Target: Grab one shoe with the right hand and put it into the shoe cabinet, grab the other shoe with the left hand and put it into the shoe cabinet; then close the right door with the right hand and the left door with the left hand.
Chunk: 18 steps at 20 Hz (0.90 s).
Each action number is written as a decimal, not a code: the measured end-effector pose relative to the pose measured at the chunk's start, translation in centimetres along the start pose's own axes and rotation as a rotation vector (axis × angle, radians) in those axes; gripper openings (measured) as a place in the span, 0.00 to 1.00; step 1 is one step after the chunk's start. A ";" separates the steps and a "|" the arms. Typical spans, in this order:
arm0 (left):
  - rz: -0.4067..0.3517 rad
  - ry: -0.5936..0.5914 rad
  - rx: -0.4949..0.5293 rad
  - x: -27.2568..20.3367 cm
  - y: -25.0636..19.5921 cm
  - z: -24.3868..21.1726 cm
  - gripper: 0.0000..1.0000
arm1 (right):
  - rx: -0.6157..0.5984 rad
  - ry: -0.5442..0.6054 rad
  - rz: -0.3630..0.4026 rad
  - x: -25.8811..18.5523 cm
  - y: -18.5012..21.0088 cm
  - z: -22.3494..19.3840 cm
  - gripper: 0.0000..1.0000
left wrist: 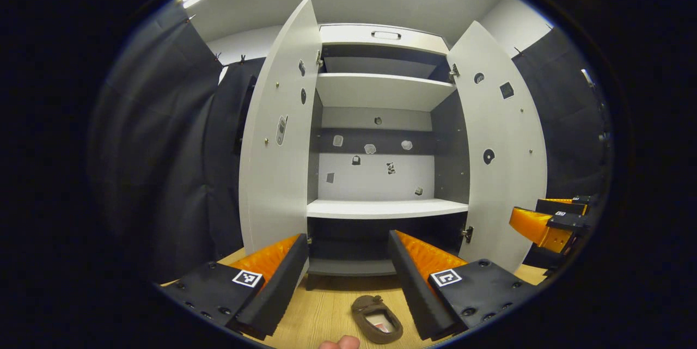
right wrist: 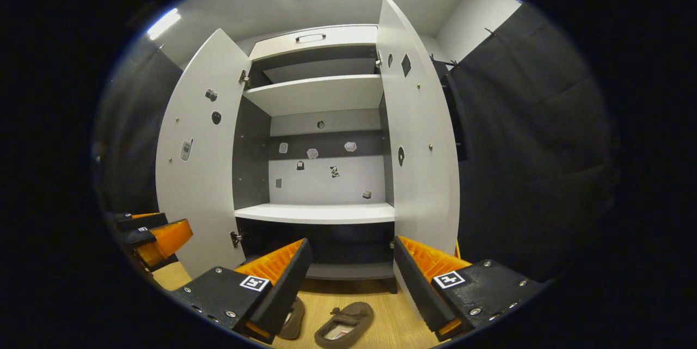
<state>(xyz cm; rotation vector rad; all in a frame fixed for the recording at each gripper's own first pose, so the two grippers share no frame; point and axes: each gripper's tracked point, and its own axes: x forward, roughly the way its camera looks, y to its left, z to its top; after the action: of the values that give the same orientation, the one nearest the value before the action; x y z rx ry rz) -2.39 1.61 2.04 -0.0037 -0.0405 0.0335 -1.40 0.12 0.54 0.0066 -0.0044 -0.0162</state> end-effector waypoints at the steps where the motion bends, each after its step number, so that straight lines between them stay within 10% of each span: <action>1: 0.002 0.000 0.001 0.0 0.1 0.1 0.96 | -0.002 0.007 0.002 0.2 0.0 -0.3 0.93; 18: 0.105 0.013 -0.006 -1.4 3.2 -0.2 0.96 | -0.135 0.605 0.007 3.0 -1.2 -27.5 0.95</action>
<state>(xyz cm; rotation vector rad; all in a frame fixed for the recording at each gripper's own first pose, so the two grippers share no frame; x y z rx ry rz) -3.86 4.80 1.78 -0.0125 -0.0274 0.1385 1.72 -0.98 -26.96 -0.1236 0.6019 -0.0067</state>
